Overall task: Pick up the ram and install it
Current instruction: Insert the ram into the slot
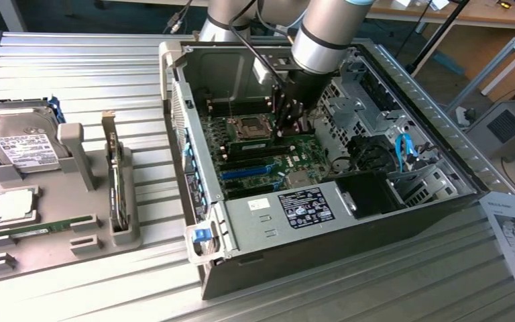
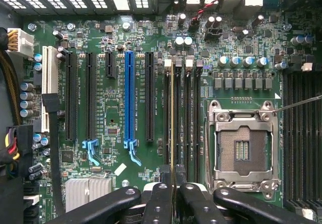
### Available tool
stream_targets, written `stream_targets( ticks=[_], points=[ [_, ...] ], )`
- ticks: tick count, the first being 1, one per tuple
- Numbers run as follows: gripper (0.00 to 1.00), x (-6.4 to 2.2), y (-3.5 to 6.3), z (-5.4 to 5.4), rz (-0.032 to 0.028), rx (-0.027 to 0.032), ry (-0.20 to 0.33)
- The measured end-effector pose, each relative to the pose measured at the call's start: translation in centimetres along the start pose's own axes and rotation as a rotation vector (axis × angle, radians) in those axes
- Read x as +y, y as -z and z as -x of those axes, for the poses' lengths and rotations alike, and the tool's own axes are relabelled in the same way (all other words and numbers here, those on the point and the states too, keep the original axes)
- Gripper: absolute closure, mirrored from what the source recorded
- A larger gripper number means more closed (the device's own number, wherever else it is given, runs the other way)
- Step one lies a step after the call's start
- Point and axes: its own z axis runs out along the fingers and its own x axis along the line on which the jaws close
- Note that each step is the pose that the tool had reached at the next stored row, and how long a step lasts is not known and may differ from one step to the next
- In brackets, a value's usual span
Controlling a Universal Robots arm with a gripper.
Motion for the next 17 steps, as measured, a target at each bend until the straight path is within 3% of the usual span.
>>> stream_targets(
  ticks=[17],
  points=[
    [0.88, -0.1, -0.17, -0.2, 0.0001, 0.0001, 0.0]
  ],
)
